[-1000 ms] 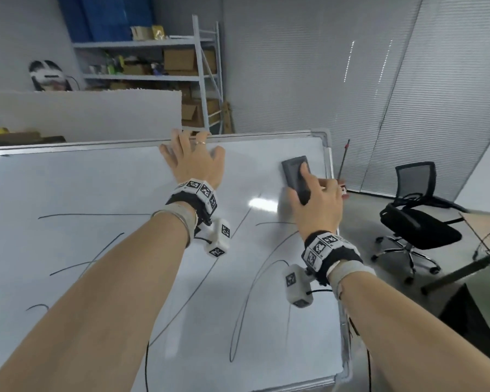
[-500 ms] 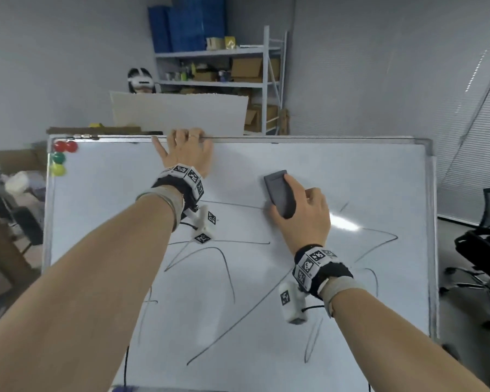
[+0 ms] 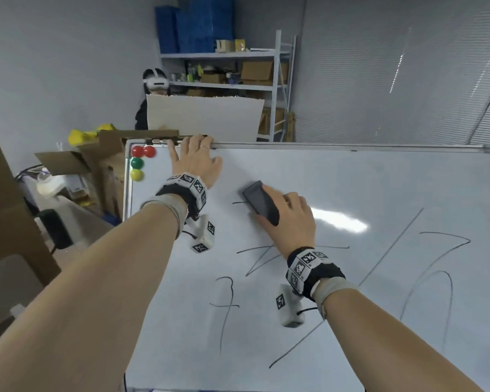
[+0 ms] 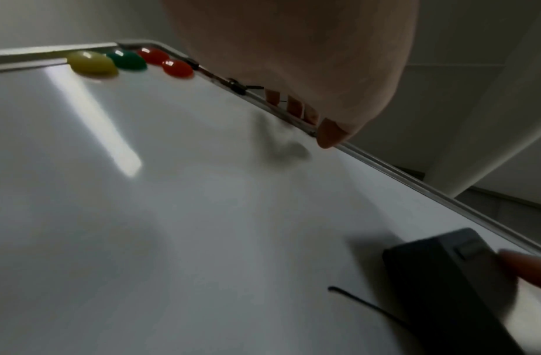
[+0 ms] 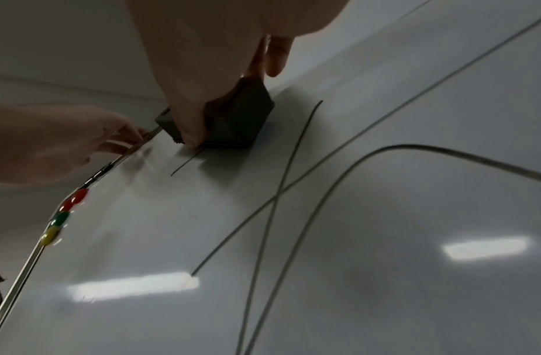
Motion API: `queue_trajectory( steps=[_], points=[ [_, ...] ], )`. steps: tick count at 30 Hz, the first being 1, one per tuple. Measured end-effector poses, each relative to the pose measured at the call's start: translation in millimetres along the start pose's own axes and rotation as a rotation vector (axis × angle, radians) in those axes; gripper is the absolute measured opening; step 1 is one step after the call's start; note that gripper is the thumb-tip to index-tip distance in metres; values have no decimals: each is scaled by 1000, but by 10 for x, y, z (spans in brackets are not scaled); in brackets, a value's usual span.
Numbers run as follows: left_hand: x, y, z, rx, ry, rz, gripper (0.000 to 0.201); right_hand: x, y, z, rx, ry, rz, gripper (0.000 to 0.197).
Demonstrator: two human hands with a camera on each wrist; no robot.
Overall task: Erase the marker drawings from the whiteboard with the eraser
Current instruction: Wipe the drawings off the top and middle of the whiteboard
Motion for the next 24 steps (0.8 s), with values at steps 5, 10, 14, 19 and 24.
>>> queue_trajectory(
  steps=[5,10,14,19,24],
  points=[
    [101,-80,-16,105,23,-34,60,-84,14,184,15,89,-42,55],
    [172,-109,-59,67,-40,-37,65,196,-316,515,64,310,96,55],
    [189,-90,-78,77,-64,-59,64,25,-119,408,93,297,64,56],
    [237,-108,-64,77,-67,-62,66,-249,150,131,60,47,-69,59],
    [232,-138,-9,43,-76,-59,64,521,-318,477,71,350,105,55]
  ],
)
Point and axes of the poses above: each hand's wrist, its own x-axis away from the middle knuckle, its own y-axis out of the back of the hand, z = x × y, the point moved 10 cm from there along -x, towards the middle knuckle, and after that the axes turned 8 degrees about -y, right-handed, at the moved point
